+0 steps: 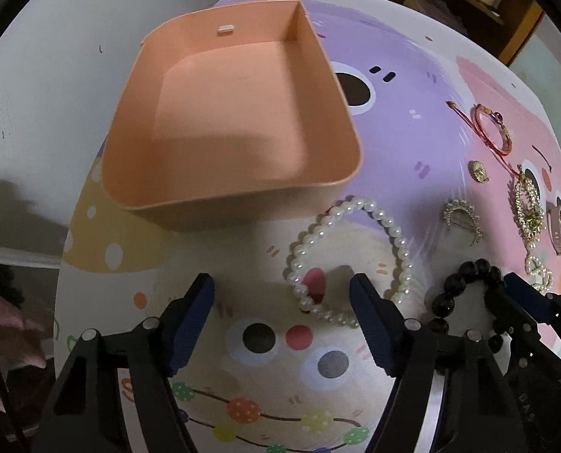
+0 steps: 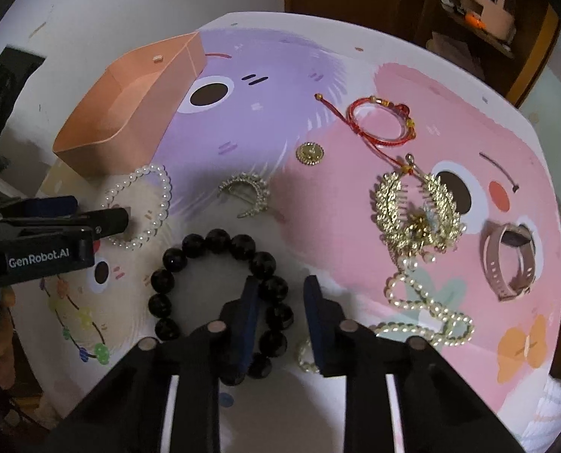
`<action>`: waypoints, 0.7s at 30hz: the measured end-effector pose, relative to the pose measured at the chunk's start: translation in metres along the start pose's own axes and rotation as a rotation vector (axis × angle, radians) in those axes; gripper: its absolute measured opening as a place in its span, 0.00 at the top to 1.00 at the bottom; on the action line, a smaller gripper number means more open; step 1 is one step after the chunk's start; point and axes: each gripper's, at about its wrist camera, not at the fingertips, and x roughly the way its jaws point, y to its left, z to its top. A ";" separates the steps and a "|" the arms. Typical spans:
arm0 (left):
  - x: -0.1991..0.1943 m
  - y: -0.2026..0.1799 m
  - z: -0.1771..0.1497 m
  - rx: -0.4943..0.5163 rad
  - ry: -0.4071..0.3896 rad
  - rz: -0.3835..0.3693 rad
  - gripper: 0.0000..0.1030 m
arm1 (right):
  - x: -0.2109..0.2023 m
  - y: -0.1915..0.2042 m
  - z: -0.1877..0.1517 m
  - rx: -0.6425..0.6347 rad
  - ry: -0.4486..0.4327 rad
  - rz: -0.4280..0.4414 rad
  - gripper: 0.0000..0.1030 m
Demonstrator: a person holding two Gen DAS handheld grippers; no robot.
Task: Organize jewelry
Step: 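Grasp the pearl bracelet with the left tool while the right grasps the bead bracelet, then carry the pearl bracelet into the pink box with the left tool while the right drops the bead bracelet in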
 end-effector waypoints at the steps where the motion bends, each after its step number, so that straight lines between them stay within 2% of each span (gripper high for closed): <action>1: 0.001 -0.001 0.002 0.001 0.009 -0.001 0.30 | 0.001 0.000 0.001 -0.005 -0.001 -0.005 0.84; 4: 0.003 -0.006 0.012 0.029 0.047 -0.009 0.36 | 0.002 0.000 0.003 -0.019 -0.004 -0.008 0.85; 5: 0.003 -0.008 0.015 0.042 0.055 -0.013 0.42 | 0.002 0.000 0.003 -0.023 -0.005 -0.008 0.85; 7: 0.003 -0.015 0.020 0.059 0.068 -0.016 0.60 | 0.002 0.001 0.003 -0.031 -0.007 -0.008 0.85; 8: 0.003 -0.018 0.022 0.069 0.079 -0.020 0.81 | 0.002 0.001 0.002 -0.031 -0.007 -0.003 0.85; 9: 0.003 -0.021 0.025 0.074 0.099 -0.026 0.93 | 0.002 0.000 0.002 -0.028 -0.008 0.005 0.86; 14: 0.008 -0.022 0.035 0.016 0.158 -0.093 0.95 | 0.000 -0.006 -0.002 0.000 -0.015 0.042 0.86; 17: 0.004 -0.011 0.031 -0.021 0.165 -0.128 0.95 | -0.002 -0.009 -0.005 0.011 -0.018 0.049 0.86; 21: -0.019 -0.012 0.023 -0.021 0.095 -0.125 0.95 | -0.012 -0.011 -0.009 0.008 -0.042 0.036 0.86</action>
